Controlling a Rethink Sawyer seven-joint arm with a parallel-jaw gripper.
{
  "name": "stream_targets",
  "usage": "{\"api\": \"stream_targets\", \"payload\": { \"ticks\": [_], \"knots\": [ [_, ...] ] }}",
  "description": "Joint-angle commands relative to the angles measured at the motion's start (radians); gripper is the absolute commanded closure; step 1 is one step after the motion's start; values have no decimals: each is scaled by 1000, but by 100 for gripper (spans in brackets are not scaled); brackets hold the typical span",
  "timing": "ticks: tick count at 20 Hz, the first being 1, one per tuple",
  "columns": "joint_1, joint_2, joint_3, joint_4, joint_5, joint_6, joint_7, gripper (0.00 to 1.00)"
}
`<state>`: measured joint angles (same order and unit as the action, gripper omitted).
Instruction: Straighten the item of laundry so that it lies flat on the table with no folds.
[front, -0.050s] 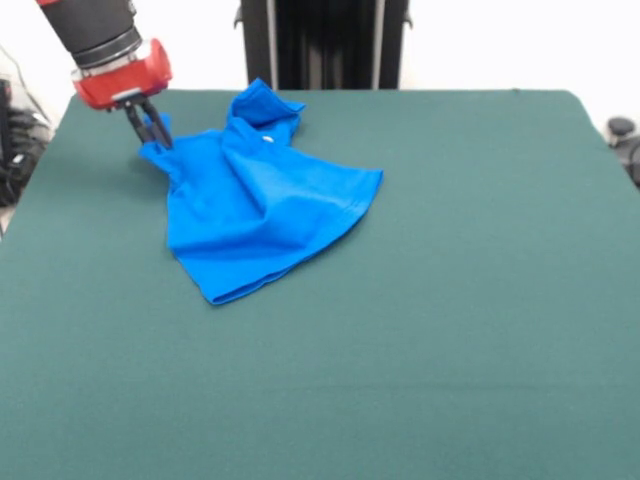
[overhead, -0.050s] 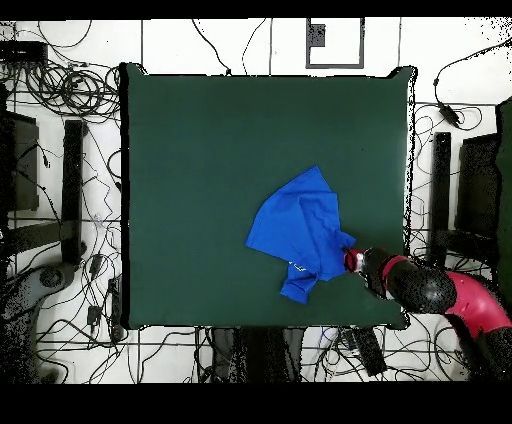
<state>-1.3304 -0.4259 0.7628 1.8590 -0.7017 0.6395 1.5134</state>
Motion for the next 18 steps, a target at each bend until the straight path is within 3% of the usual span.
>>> {"api": "stream_targets", "payload": {
  "ticks": [1, 11, 18],
  "knots": [
    [25, 49, 72, -81, -42, 109, -334, 100],
    [36, 50, 64, -78, -50, 94, -314, 100],
    [30, -160, 103, 81, -13, 56, -196, 100]
  ]
}}
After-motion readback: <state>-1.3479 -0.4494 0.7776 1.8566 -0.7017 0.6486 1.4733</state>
